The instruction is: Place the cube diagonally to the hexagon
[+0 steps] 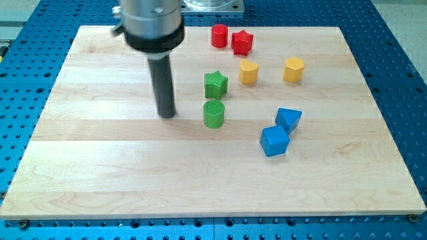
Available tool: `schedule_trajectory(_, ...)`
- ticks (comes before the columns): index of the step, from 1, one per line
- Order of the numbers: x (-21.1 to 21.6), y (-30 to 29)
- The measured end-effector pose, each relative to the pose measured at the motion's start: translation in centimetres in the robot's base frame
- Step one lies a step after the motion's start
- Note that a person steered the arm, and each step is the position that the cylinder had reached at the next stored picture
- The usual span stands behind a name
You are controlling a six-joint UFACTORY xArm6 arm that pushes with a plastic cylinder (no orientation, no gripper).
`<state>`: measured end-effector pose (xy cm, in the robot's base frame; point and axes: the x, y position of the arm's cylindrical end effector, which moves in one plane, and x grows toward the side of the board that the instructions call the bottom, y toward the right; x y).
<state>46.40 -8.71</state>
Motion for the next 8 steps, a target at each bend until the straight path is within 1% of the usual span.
schedule_trajectory(1,8.8,2.0)
schedule_trajectory(2,11.7,11.2)
schedule_trajectory(3,10.3,21.3)
schedule_trajectory(4,6.1,27.1)
schedule_trajectory(5,5.0,26.7)
schedule_trajectory(6,6.4,23.4)
schedule_trajectory(8,6.3,15.9)
